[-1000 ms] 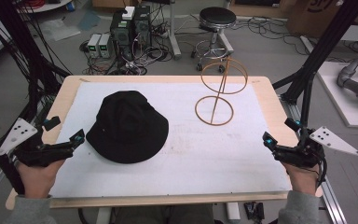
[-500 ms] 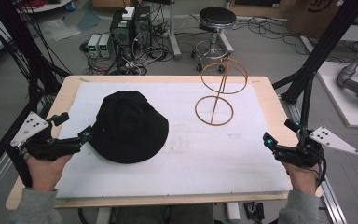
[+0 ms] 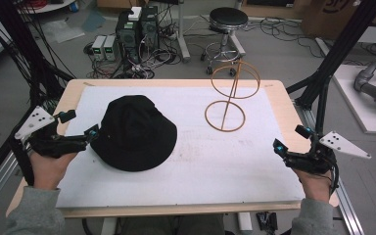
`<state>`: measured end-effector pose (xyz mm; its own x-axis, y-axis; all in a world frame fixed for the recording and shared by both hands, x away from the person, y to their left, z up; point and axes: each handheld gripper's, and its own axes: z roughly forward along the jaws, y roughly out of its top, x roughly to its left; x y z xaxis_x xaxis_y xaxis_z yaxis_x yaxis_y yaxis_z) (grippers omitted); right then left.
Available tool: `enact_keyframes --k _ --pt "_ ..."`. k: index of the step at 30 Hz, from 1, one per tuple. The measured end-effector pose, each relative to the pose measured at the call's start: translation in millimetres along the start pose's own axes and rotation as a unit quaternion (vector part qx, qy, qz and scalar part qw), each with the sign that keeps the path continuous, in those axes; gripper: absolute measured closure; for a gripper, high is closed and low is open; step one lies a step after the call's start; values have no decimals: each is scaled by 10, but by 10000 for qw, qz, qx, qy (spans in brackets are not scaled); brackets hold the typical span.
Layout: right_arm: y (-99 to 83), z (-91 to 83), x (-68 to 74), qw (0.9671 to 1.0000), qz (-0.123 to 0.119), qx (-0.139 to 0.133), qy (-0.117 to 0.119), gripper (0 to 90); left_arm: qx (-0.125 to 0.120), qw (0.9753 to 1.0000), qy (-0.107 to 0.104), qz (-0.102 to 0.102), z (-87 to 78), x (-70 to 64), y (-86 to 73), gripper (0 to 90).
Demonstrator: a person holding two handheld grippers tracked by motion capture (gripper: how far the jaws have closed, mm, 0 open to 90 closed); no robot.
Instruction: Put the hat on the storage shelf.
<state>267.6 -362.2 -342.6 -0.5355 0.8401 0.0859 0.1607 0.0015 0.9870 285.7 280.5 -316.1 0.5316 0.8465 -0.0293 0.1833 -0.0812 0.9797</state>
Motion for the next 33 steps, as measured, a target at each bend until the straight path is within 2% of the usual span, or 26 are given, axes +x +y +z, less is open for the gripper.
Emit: enact_keyframes --k 7,20,33 --pt "-22 17 -44 10000 36 27 47 12 150 9997 -147 116 159 -1 40 63" --pt "-75 57 -87 9999 90 129 69 11 228 9995 -235 16 328 37 68 63" --pt "-109 111 -108 9996 129 203 159 12 471 9980 -413 62 649 -26 145 76"
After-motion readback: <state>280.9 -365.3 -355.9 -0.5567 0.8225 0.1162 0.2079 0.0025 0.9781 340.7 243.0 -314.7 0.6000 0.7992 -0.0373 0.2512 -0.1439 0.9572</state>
